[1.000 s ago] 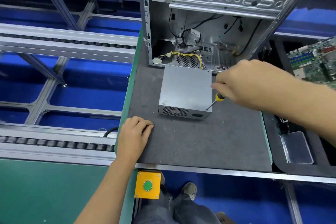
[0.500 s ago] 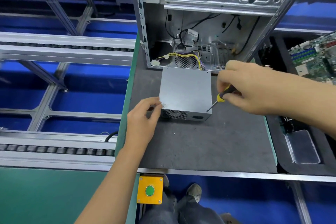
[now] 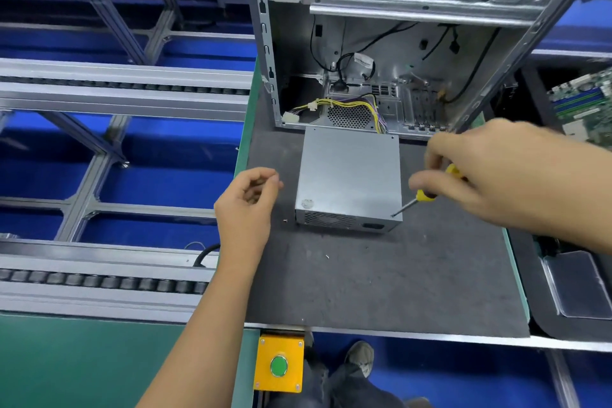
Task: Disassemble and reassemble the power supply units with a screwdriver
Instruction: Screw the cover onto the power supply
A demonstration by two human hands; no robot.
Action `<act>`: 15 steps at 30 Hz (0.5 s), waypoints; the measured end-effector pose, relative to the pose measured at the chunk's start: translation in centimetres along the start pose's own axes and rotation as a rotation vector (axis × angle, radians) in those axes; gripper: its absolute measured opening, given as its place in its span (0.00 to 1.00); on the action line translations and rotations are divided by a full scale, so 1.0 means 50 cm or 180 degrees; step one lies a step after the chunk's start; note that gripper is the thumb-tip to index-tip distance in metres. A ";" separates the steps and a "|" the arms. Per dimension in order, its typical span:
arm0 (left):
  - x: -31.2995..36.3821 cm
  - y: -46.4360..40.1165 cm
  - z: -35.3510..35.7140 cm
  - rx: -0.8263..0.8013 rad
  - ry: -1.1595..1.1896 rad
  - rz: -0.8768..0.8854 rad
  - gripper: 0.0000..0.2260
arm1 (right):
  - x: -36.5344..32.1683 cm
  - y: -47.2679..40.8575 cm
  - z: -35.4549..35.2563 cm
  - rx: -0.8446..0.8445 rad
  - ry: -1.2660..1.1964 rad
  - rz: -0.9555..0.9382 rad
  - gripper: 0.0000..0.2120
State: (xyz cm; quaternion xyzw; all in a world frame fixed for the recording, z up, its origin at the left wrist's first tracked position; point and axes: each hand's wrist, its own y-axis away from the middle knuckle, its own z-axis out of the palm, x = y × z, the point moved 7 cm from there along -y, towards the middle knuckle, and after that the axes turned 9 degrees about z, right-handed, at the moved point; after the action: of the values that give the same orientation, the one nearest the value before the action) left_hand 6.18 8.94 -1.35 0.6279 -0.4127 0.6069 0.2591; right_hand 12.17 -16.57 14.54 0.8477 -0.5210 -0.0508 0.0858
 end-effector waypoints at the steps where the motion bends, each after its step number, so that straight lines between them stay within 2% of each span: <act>1: 0.004 -0.012 0.007 -0.0028 -0.0009 0.0018 0.07 | -0.007 0.003 0.002 -0.0166 -0.0404 -0.0175 0.09; 3: 0.010 -0.038 0.028 -0.0153 -0.0096 0.0052 0.06 | -0.017 0.005 0.000 -0.0280 -0.0637 -0.0472 0.06; 4: 0.014 -0.053 0.040 -0.0223 -0.0184 0.0097 0.05 | -0.013 0.002 -0.001 -0.0221 -0.0614 -0.0428 0.07; 7: 0.022 -0.098 0.078 -0.0423 -0.0496 0.0230 0.04 | 0.012 -0.012 0.005 0.0108 0.0039 0.0046 0.24; 9: 0.032 -0.124 0.105 -0.0601 -0.0747 0.0416 0.03 | 0.021 -0.012 0.019 0.0103 0.0189 0.0098 0.29; 12: 0.043 -0.159 0.143 -0.0785 -0.0914 0.0619 0.04 | 0.016 -0.011 0.019 -0.0046 -0.0407 -0.0032 0.20; 15: 0.043 -0.190 0.168 -0.0953 -0.1142 0.0651 0.06 | 0.009 -0.012 0.016 -0.0186 -0.0562 -0.0113 0.11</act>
State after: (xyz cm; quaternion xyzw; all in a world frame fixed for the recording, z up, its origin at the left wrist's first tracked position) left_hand 18.51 6.57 1.32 0.6352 -0.5987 0.4410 0.2090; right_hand 12.73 -16.78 13.64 0.8462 -0.5097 -0.1420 0.0633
